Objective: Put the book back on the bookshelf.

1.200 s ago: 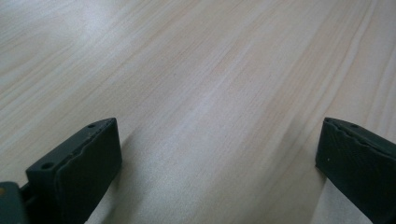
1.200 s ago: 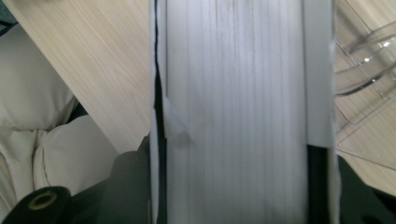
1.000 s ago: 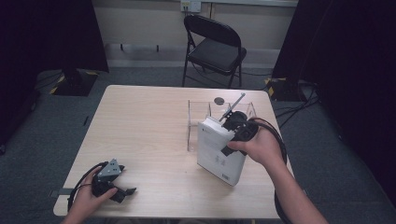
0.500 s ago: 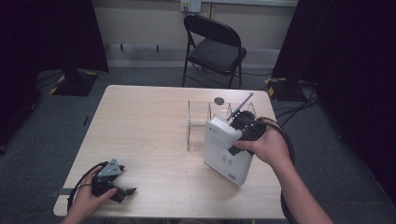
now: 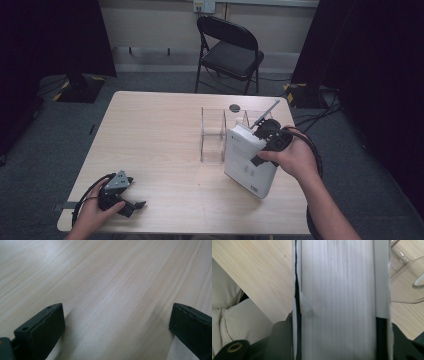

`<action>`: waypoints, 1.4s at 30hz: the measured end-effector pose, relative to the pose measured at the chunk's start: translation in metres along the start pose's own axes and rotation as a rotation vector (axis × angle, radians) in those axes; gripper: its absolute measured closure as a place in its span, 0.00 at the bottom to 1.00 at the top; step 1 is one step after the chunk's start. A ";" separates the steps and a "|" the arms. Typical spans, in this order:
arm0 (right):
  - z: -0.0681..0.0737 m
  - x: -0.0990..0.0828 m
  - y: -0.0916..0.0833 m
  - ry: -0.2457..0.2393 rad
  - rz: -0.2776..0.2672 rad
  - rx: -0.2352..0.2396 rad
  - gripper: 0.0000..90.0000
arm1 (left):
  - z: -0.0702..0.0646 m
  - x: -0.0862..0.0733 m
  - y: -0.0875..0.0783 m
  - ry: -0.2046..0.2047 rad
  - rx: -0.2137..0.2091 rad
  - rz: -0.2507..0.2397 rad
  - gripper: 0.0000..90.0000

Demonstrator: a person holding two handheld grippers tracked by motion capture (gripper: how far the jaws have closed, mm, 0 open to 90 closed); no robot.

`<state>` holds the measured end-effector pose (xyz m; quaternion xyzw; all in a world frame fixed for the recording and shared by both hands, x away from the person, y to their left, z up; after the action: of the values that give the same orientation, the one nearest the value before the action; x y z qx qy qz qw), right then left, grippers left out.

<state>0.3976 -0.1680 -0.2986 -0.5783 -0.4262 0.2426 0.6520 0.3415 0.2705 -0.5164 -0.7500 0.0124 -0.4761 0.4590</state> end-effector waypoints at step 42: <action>-0.023 -0.043 -0.014 0.169 -0.001 -0.016 0.58 | 0.000 0.000 0.000 0.000 0.000 0.001 0.00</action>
<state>0.3921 -0.2180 -0.2956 -0.6017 -0.3717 0.1893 0.6811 0.3415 0.2705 -0.5164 -0.7500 0.0127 -0.4761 0.4591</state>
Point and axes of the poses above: each handheld gripper's, and its own axes: y roughly forward along the jaws, x roughly out of its top, z roughly to its left, the point moved 2 cm from there along y, roughly forward along the jaws, and after that the axes turned 10 degrees about -y, right-handed, at the moved point
